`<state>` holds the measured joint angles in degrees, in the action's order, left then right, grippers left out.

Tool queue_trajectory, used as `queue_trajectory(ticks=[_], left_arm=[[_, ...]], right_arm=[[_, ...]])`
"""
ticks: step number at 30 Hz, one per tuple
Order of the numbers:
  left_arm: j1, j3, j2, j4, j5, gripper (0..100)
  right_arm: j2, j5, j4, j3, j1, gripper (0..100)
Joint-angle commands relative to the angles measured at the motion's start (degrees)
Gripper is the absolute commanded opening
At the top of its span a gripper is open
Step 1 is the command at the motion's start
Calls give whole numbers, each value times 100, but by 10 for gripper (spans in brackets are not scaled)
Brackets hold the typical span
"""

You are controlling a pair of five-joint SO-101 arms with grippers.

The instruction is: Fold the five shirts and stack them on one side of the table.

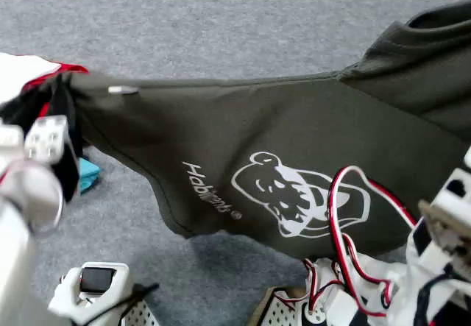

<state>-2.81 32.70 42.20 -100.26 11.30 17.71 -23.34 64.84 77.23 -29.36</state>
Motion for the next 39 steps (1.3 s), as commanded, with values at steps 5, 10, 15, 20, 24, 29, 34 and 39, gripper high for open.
queue_trajectory(ticks=[5, 10, 15, 20, 24, 29, 34, 39], left_arm=[[-62, -1512, 1200, -53, -211, 19], [-9, -2004, 1437, -44, -668, 19], [0, -2163, 1226, 211, -774, 19], [-9, -2180, 892, 791, -774, 19], [-9, -2330, 127, 1503, -774, 19], [-9, -2277, -1297, 2523, -782, 19], [0, -1275, -3029, 3253, -782, 19], [-9, 844, -4927, 3051, -782, 19]], right_arm=[[-40, -44, 18, -92, -127, 5], [-31, -149, 484, -92, 268, 5], [-57, -492, 1046, -119, 822, 5], [-233, -615, 1020, -787, 1007, 5], [-576, -677, 510, -1534, 1051, 5], [-1077, -633, -334, -2334, 1341, 5], [-1754, -624, -1670, -2818, 1851, 5], [-2721, -659, -2875, -2897, 2158, 5]])
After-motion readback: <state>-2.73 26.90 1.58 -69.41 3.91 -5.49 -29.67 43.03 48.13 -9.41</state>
